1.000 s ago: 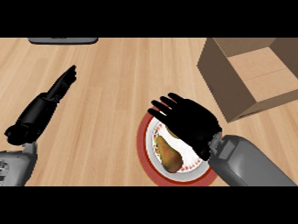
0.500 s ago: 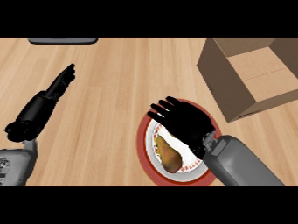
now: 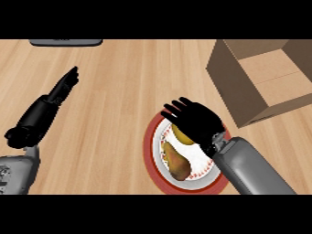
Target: Pick the lemon from the plate and place it in the cardboard box
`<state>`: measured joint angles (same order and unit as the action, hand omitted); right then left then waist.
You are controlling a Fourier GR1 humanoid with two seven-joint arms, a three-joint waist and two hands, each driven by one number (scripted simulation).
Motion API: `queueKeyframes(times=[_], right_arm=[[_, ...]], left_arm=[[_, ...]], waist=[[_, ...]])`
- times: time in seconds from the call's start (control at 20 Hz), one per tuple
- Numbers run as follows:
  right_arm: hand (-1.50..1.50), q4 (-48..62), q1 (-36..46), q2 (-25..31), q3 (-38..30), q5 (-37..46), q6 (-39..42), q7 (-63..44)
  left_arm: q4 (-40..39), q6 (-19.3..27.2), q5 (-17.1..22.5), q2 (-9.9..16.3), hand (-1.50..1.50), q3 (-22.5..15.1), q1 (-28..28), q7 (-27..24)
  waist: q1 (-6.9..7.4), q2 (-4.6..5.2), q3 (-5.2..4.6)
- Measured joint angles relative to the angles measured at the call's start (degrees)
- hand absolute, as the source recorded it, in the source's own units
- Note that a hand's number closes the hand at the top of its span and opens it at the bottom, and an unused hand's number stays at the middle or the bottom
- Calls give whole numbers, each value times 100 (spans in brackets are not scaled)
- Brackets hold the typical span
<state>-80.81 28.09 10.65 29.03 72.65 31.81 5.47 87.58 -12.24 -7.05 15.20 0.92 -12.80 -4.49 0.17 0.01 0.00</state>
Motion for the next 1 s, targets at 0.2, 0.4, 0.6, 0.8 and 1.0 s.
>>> queueKeyframes(times=[0.2, 0.4, 0.6, 0.8, 1.0], right_arm=[[150, 307, -15, -205, -45, 166, -128, 109], [150, 482, -11, -86, -25, 226, -472, 662], [150, 777, 84, -208, -27, 370, -1115, 1022], [150, 567, -155, -165, 34, 475, -1546, 1327], [150, -14, -640, 511, 261, -8, -1736, 2718]], left_arm=[[-70, 12, -126, -110, 0, -23, 99, -153], [134, -34, -114, -126, 0, 16, 93, -20], [-14, -93, -109, -112, 0, 100, -18, -75], [8, -100, -165, -174, 0, 68, 34, -46], [77, -110, -126, -151, 0, 124, 90, 60]], waist=[[0, 1, 0], [10, -4, 0], [10, -14, -5], [-9, -24, -5], [-78, -55, -4]])
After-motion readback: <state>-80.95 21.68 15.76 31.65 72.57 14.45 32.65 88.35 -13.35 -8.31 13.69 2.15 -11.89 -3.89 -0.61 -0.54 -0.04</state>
